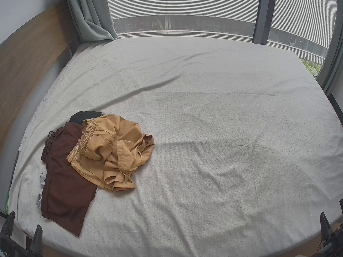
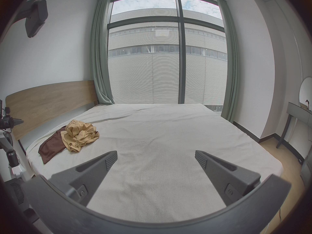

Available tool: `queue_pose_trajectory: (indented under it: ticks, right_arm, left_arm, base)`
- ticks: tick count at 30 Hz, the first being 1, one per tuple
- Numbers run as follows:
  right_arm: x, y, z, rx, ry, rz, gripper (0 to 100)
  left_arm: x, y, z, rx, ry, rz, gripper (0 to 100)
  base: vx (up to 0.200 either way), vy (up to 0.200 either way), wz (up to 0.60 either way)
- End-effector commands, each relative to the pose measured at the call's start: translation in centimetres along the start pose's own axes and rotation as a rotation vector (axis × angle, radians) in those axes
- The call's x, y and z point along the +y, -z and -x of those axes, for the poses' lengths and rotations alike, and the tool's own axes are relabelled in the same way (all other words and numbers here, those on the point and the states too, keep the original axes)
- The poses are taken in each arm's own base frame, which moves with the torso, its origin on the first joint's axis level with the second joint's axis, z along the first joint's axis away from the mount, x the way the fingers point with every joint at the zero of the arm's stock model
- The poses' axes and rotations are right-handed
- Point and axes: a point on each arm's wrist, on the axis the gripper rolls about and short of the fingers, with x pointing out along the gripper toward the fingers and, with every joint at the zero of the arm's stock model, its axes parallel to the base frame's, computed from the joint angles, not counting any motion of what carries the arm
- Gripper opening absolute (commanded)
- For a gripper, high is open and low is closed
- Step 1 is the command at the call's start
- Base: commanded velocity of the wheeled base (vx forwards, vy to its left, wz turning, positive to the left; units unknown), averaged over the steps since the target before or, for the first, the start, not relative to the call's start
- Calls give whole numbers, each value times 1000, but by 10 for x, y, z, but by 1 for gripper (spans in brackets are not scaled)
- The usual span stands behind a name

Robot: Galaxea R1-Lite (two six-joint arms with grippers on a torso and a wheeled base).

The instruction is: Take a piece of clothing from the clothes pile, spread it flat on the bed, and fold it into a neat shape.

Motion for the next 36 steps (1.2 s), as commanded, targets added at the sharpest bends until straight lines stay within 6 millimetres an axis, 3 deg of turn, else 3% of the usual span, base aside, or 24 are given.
queue_pose_trajectory:
  ticks: [1, 22, 24, 27, 36]
  right_arm:
    - [0, 5, 0, 1, -1, 0, 100]
    - [0, 5, 0, -1, -2, -5, 100]
    - [0, 5, 0, -1, -2, -5, 100]
    - [0, 5, 0, 1, -2, -5, 100]
    - [0, 5, 0, -1, -2, -5, 100]
  left_arm:
    - [0, 5, 0, 1, 3, 2, 100]
    - [0, 4, 0, -7, 3, 18, 100]
    - [0, -9, 3, -83, 0, 27, 100]
    - [0, -47, 9, -195, 5, 30, 100]
    - [0, -38, -9, -36, 94, 74, 100]
  base:
    - [0, 0, 0]
    - [0, 0, 0]
    - [0, 0, 0]
    - [0, 0, 0]
    - [0, 0, 0]
